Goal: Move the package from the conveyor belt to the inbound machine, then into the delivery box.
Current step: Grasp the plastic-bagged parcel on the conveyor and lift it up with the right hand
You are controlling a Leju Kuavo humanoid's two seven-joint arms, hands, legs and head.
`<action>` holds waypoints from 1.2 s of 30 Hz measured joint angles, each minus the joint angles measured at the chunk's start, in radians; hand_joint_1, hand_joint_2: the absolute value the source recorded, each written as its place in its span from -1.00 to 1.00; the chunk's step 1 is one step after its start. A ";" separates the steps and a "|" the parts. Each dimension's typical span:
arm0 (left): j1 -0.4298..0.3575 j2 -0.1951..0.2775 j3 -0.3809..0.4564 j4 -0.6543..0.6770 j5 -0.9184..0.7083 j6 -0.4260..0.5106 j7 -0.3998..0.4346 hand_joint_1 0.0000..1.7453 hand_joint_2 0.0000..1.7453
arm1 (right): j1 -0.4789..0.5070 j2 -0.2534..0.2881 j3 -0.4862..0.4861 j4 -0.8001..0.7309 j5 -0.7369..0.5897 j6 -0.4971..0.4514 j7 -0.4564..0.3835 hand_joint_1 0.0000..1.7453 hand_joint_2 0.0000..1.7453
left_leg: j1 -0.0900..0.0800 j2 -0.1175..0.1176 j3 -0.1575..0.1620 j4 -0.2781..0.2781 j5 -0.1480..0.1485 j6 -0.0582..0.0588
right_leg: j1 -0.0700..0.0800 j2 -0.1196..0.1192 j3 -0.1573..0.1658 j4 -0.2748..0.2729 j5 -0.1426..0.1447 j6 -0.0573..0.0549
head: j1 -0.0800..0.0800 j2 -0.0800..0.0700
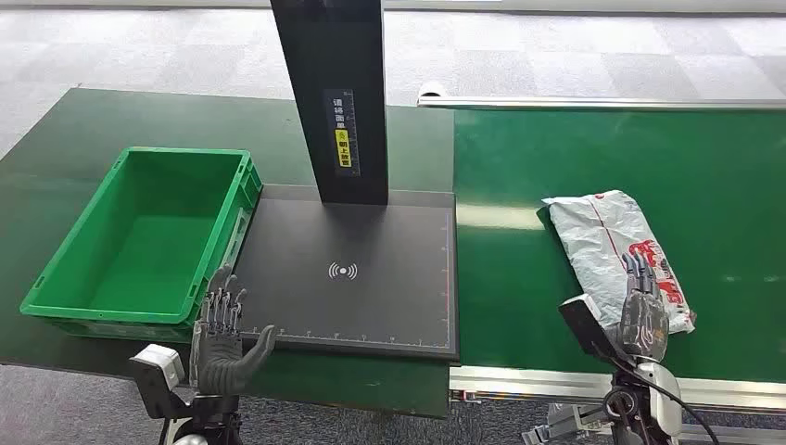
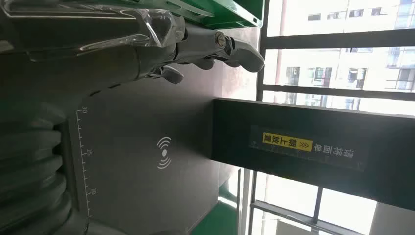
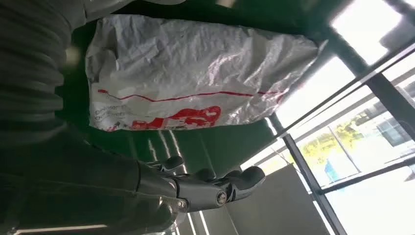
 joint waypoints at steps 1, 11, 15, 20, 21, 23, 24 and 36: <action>-0.001 0.000 0.000 0.002 0.000 0.000 0.000 -1.00 1.00 | -0.009 -0.004 -0.005 0.024 0.005 -0.002 0.003 -1.00 1.00 | 0.000 0.000 0.000 0.000 0.000 0.000 | 0.000 0.000 0.000 0.000 0.000 0.000 | 0.000 0.000; -0.007 0.001 0.000 0.024 0.030 0.016 -0.021 -1.00 1.00 | -0.158 -0.047 -0.048 0.357 0.066 0.011 0.068 -1.00 1.00 | 0.000 0.000 -0.001 0.000 0.000 0.000 | 0.000 0.000 0.000 0.000 0.000 0.000 | 0.000 0.000; -0.007 0.005 -0.004 0.025 0.044 0.031 -0.032 -1.00 1.00 | -0.197 -0.048 -0.048 0.424 0.110 0.004 0.087 0.98 1.00 | 0.000 0.000 -0.001 0.000 0.000 0.000 | 0.000 0.000 0.000 0.000 0.000 0.000 | 0.000 0.000; -0.005 0.012 -0.014 0.025 0.062 0.054 -0.041 -1.00 1.00 | -0.224 -0.041 -0.048 0.451 0.154 -0.039 0.050 1.00 1.00 | 0.000 0.000 -0.001 0.000 0.000 0.000 | 0.000 0.000 0.000 0.000 0.000 0.000 | 0.000 0.000; -0.005 0.014 -0.016 0.025 0.064 0.058 -0.042 -1.00 1.00 | -0.229 -0.037 -0.047 0.451 0.162 -0.052 0.040 1.00 1.00 | 0.000 0.000 -0.001 0.000 0.000 0.000 | 0.000 0.000 0.000 0.000 0.000 0.000 | 0.000 0.000; -0.003 0.015 -0.021 0.025 0.066 0.064 -0.043 -1.00 1.00 | -0.236 -0.029 -0.046 0.445 0.174 -0.075 0.020 1.00 1.00 | 0.000 0.000 -0.001 0.000 0.000 0.000 | 0.000 0.000 0.000 0.000 0.000 0.000 | 0.000 0.000; -0.002 0.016 -0.022 0.025 0.067 0.067 -0.043 -1.00 1.00 | -0.238 -0.024 -0.044 0.436 0.176 -0.084 0.009 1.00 1.00 | 0.000 0.000 -0.001 0.000 0.000 0.000 | 0.000 0.000 0.000 0.000 0.000 0.000 | 0.000 0.000; -0.001 0.029 -0.028 0.021 0.070 0.092 -0.061 -1.00 1.00 | -0.165 0.053 0.080 -0.036 0.077 -0.049 -0.047 1.00 1.00 | 0.000 0.000 -0.001 0.000 0.000 0.000 | 0.000 0.000 -0.001 0.000 0.000 0.000 | 0.000 0.000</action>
